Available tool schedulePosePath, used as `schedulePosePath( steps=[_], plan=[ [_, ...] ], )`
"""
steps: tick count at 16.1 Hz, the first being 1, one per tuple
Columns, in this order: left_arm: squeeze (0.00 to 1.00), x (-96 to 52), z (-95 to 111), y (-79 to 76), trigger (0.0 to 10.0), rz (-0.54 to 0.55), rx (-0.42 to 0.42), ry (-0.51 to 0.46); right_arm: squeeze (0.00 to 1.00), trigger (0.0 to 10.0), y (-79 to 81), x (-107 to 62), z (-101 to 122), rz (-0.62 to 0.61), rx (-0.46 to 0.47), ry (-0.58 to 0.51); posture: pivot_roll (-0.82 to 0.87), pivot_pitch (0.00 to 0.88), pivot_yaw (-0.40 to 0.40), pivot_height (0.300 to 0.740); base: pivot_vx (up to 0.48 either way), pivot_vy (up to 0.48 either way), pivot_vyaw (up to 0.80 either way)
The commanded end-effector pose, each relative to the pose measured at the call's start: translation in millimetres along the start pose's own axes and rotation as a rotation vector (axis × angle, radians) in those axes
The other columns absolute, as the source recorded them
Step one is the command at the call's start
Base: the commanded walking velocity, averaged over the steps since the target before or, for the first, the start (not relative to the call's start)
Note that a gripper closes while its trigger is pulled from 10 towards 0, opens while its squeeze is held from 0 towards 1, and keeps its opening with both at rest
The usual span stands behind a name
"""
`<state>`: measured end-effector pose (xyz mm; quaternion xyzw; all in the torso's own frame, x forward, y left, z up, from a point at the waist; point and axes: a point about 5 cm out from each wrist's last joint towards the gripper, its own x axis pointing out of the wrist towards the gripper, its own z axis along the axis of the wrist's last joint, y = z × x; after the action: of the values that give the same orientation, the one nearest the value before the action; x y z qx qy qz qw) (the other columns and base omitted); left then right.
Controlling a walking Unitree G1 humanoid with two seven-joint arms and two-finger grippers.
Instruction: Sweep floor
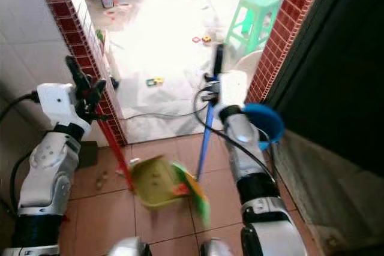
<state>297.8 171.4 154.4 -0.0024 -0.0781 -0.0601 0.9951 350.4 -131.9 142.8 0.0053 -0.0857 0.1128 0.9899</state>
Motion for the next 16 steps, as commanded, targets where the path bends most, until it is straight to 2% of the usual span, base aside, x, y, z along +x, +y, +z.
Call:
schedulePosePath(
  steps=[1,6,11,16],
  plan=[
    [0.00,6.2,12.3,-6.4,10.0,-0.027,-0.038,-0.070,0.00,10.0,-5.2,3.3,9.5,-0.001,-0.049,-0.038,-0.07,0.000,0.000,0.740,0.000,0.000,0.00],
    [0.00,6.6,7.7,-5.9,10.0,-0.028,-0.027,-0.058,0.00,10.0,-2.7,5.6,7.3,0.011,-0.049,-0.029,-0.06,0.000,-0.003,0.740,0.000,0.000,0.00],
    [0.00,3.2,6.5,-5.1,10.0,-0.028,-0.024,-0.051,0.00,10.0,-3.8,-6.9,-2.2,0.008,-0.050,-0.011,-0.07,0.000,-0.002,0.740,0.000,0.000,0.00],
    [0.00,5.5,6.4,-6.3,10.0,-0.013,-0.034,-0.064,0.00,10.0,-3.4,1.1,4.3,0.026,-0.062,-0.021,-0.07,0.000,-0.026,0.740,0.000,0.000,0.00]
  ],
)
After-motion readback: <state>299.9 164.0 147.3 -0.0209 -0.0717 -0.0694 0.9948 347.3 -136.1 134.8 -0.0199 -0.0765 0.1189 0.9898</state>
